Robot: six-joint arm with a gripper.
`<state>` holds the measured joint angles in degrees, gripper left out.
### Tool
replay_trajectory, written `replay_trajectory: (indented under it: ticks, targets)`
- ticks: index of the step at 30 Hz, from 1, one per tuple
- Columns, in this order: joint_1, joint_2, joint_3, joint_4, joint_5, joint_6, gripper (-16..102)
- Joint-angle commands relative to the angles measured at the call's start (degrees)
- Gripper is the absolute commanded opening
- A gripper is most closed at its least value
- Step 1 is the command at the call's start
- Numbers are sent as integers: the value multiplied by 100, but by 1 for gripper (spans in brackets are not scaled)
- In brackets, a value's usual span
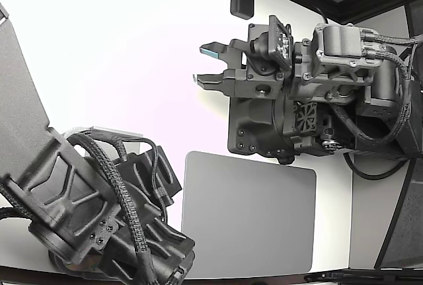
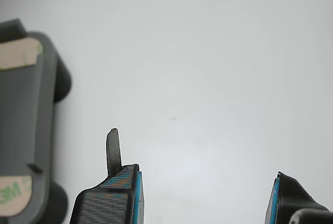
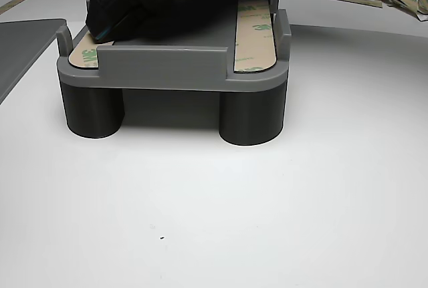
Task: Peel off protective film from adhesive tape.
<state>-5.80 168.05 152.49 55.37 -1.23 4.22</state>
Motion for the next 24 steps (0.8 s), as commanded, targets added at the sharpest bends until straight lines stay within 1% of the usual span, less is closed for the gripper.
replay_trajectory:
  ticks: [1, 11, 13, 17, 19, 22, 24]
  targets:
    - [-185, 123, -132, -18, 114, 123, -11]
    - [-149, 26, -343, -18, 26, 18, -11]
    - [-123, -88, -519, -35, -97, -79, -11]
    - [-97, -439, -993, -53, -501, -519, -11]
    - [114, -536, -1178, 18, -404, -1310, -11]
    - [387, -835, -1345, 53, 97, -2672, -11]
    - [439, -993, -1362, 132, 105, -4061, -11]
